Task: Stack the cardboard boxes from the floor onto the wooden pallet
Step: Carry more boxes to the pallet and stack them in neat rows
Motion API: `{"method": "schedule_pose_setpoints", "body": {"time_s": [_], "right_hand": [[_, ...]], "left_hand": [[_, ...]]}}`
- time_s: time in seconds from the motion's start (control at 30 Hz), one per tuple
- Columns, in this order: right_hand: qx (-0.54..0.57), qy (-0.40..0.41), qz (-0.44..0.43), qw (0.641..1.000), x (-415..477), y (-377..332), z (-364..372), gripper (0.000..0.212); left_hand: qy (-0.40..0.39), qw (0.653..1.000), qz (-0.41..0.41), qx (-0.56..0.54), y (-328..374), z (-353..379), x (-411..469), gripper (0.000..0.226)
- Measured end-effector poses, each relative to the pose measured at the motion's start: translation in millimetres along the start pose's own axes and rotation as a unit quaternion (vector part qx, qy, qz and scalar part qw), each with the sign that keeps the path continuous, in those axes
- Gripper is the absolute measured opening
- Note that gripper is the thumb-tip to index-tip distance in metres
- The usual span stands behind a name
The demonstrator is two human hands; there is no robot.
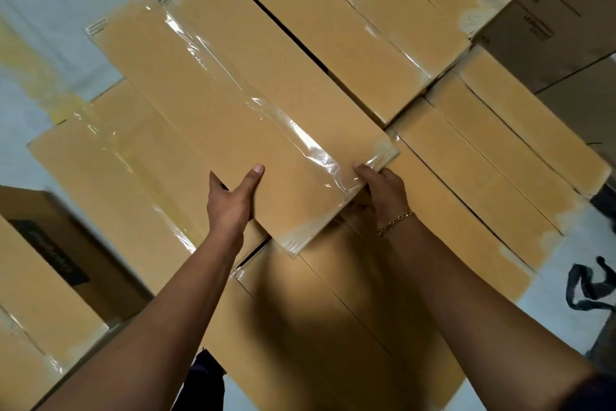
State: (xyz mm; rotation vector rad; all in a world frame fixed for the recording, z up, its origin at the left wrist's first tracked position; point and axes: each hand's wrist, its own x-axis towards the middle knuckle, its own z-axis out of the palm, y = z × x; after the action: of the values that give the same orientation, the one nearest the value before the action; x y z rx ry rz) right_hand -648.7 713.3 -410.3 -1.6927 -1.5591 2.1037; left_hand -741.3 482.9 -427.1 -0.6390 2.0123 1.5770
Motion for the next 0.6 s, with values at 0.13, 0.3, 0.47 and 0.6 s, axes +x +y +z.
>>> {"method": "schedule_pose_setpoints", "body": {"time_s": [0.13, 0.3, 0.47, 0.6], "right_hand": [[-0.009, -0.002, -0.009, 1.0, 5, -3, 7, 0.025], [-0.013, 0.0, -0.006, 1.0, 10, -9, 16, 0.031], [-0.013, 0.004, -0.002, 1.0, 17, -15, 24, 0.036], [-0.017, 0.0, -0.001, 1.0, 24, -18, 30, 0.037]], "left_hand": [[0.007, 1.0, 0.001, -0.007, 5, 0, 8, 0.092], [0.014, 1.0, 0.01, -0.014, 10, 0, 17, 0.069], [0.012, 1.0, 0.013, -0.009, 18, -2, 25, 0.072], [0.015, 1.0, 0.007, -0.003, 25, -3, 31, 0.078]]}}
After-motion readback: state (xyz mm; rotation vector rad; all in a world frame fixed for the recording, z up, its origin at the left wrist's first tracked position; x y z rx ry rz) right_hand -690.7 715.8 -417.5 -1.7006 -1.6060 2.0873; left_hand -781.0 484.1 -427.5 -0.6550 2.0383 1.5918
